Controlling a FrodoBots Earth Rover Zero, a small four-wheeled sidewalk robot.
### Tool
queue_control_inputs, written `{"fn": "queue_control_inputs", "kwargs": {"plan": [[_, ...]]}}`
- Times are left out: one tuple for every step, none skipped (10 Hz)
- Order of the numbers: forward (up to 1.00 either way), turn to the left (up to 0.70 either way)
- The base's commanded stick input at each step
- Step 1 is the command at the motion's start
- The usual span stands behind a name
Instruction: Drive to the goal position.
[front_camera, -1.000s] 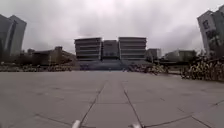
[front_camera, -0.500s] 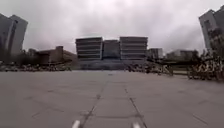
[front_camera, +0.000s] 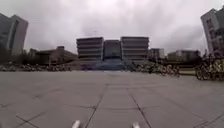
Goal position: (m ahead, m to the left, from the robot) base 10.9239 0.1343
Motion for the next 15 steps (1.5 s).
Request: {"fn": "queue_control_inputs", "kwargs": {"plan": [[1.00, 0.00], [1.00, 0.00], [1.00, 0.00], [1.00, 0.00], [1.00, 0.00], [1.00, 0.00], [1.00, 0.00], [1.00, 0.00], [1.00, 0.00], [1.00, 0.00], [1.00, 0.00], [1.00, 0.00], [1.00, 0.00], [1.00, 0.00], [1.00, 0.00]]}}
